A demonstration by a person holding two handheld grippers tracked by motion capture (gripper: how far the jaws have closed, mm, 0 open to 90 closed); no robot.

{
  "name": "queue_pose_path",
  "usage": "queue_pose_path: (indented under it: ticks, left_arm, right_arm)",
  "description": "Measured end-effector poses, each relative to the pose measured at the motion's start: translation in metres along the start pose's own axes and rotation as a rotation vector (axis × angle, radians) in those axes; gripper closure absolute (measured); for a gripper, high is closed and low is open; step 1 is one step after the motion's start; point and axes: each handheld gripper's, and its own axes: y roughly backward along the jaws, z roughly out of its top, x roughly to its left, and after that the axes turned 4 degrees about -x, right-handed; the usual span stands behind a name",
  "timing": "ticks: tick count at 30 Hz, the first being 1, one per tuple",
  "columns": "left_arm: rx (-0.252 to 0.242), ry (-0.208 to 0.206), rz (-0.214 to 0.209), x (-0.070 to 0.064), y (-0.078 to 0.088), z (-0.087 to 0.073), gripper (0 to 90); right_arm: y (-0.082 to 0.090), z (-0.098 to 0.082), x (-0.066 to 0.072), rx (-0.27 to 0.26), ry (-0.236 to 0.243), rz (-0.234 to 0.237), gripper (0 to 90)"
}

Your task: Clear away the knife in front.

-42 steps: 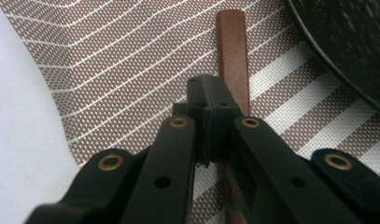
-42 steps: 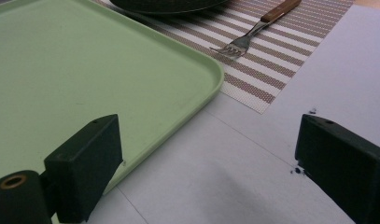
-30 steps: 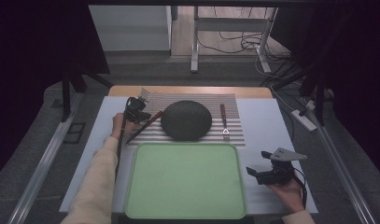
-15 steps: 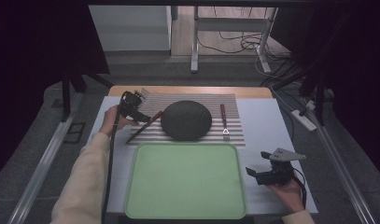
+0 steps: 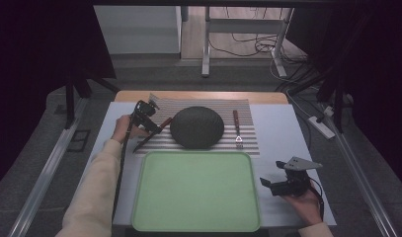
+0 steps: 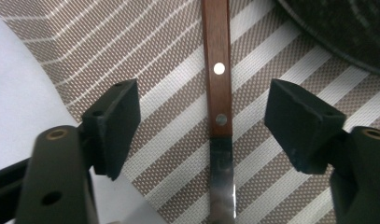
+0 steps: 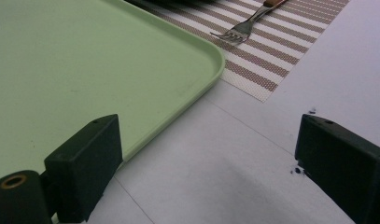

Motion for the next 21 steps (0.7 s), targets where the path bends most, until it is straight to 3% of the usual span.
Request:
queue_pose_path:
  ticks: [11,16,21]
  left_arm:
    - [0.053,-0.027,-0.049,0.0029,-0.0072,-0.0012,52.0]
    - [0.045,-0.028,-0.064,0.0048,-0.007,-0.001,62.0]
    - [0.071,-0.05,-0.044,-0.0027,-0.0067,0.0019,73.4]
  right_arm:
    - [-0.0005,-0.0005,-0.0003,0.008,-0.002,-0.006,7.4]
    - [-0.0009,-0.0006,-0.0005,0.013,-0.001,-0.009,7.4]
    - [-0.0007,-0.0007,-0.0003,0.013,0.0,-0.009,7.5]
